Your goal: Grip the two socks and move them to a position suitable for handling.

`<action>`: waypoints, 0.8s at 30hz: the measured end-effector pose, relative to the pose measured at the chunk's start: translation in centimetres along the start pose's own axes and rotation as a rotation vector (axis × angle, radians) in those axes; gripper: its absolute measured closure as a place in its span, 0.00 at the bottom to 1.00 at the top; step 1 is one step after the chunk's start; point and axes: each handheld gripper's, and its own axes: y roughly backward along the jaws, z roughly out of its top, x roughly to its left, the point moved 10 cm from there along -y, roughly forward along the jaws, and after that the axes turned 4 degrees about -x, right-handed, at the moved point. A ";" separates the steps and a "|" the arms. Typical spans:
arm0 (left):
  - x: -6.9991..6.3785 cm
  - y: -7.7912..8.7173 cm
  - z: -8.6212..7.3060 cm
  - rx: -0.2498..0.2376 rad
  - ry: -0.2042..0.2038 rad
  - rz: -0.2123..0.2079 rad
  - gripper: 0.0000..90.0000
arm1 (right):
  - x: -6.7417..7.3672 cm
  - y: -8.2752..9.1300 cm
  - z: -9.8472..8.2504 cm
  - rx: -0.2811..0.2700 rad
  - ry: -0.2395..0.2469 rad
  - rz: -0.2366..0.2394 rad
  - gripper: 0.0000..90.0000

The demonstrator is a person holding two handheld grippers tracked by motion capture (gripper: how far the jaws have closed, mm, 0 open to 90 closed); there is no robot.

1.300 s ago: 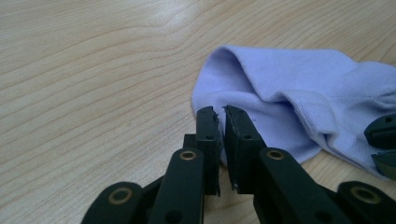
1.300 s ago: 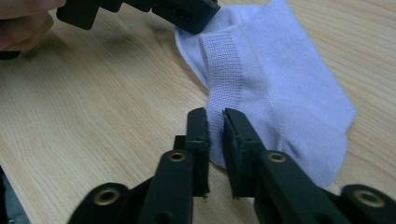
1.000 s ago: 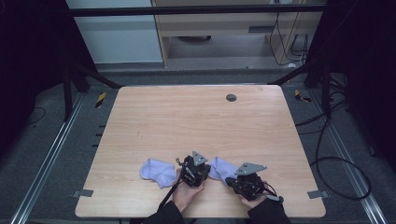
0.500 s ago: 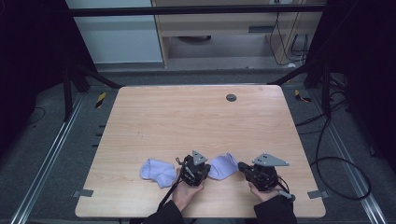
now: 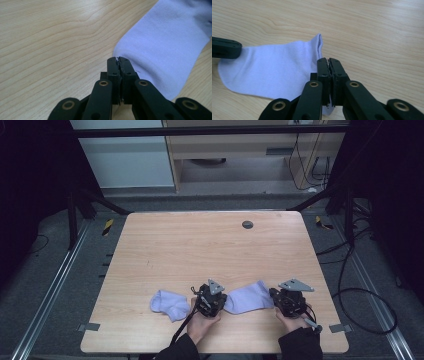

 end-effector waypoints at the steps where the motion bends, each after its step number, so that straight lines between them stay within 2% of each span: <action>1: -0.1 -0.1 0.0 0.003 -0.005 -0.001 0.97 | -0.2 -0.1 -0.1 0.004 0.003 -0.008 0.98; 4: -0.3 -0.2 0.2 -0.005 -0.001 -0.004 0.96 | -0.6 -0.1 -0.4 0.025 -0.009 -0.032 0.98; 8: -0.2 0.0 0.5 -0.022 0.003 0.001 0.88 | -1.3 -0.2 -0.9 0.056 0.009 -0.081 0.95; 10: 0.1 0.3 0.7 -0.032 0.001 0.012 0.83 | -1.7 -0.3 -1.2 0.061 0.019 -0.101 0.89; 13: 0.7 1.1 1.2 -0.052 0.009 0.011 0.78 | -2.0 -0.1 -1.1 0.042 0.016 -0.104 0.82; 15: 1.2 1.7 1.6 -0.060 0.009 0.012 0.74 | -1.9 0.1 -0.8 0.016 0.003 -0.090 0.78; 21: 3.3 4.2 2.8 -0.095 0.002 0.027 0.62 | -1.0 0.4 0.2 -0.055 0.029 -0.038 0.68; 24: 4.3 5.4 3.2 -0.111 0.009 0.025 0.57 | -0.2 0.2 0.6 -0.070 0.035 -0.001 0.62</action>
